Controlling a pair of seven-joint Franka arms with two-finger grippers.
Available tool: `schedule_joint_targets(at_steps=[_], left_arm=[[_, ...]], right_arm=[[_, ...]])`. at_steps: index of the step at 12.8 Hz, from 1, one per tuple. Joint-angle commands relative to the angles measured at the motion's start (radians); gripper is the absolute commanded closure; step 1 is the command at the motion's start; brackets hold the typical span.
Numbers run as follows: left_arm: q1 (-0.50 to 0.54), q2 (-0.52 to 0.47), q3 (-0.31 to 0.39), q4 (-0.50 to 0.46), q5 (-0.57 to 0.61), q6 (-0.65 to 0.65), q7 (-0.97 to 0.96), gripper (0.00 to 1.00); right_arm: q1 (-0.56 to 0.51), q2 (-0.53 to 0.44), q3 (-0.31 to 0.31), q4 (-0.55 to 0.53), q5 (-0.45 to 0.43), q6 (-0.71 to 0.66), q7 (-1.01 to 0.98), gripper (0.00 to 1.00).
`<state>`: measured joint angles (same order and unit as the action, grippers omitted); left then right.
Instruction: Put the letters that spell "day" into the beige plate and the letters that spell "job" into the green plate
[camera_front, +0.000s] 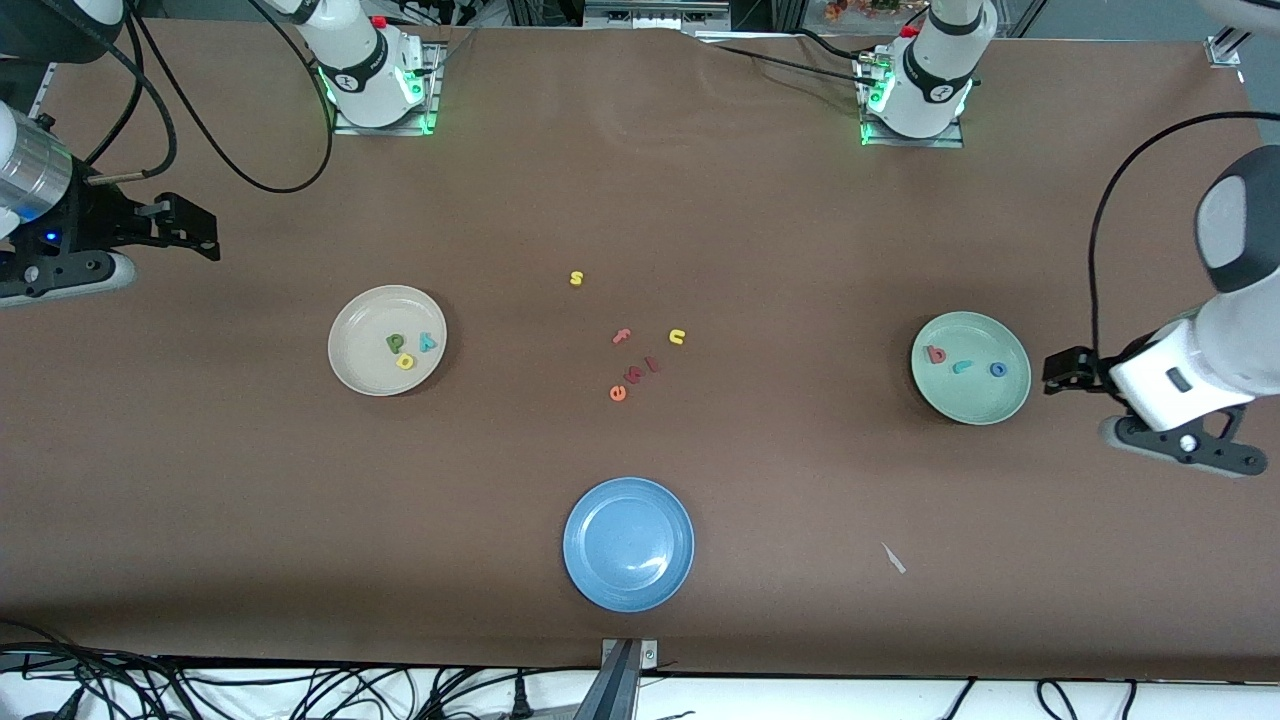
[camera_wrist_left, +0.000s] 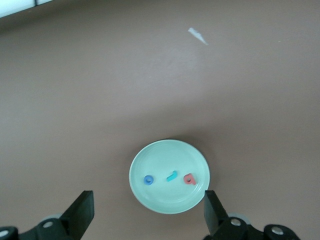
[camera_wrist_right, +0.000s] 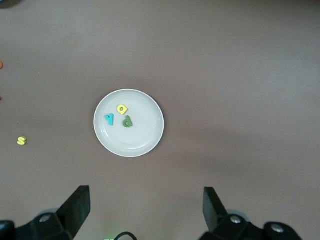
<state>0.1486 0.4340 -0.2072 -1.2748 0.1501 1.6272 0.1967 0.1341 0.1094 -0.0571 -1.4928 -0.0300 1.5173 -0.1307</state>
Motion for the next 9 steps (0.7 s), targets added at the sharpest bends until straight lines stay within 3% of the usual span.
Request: schedule_joint_targets(at_steps=[1, 9], left_arm=[[0.026, -0.101, 0.003, -0.122, -0.027, 0.005, 0.033, 0.05], [0.066, -0.121, 0.005, -0.121, -0.057, 0.013, 0.050, 0.01]], right_arm=[[0.002, -0.004, 0.000, 0.003, 0.024, -0.008, 0.003, 0.00], [-0.007, -0.011, -0.010, 0.006, 0.070, -0.051, 0.005, 0.00]])
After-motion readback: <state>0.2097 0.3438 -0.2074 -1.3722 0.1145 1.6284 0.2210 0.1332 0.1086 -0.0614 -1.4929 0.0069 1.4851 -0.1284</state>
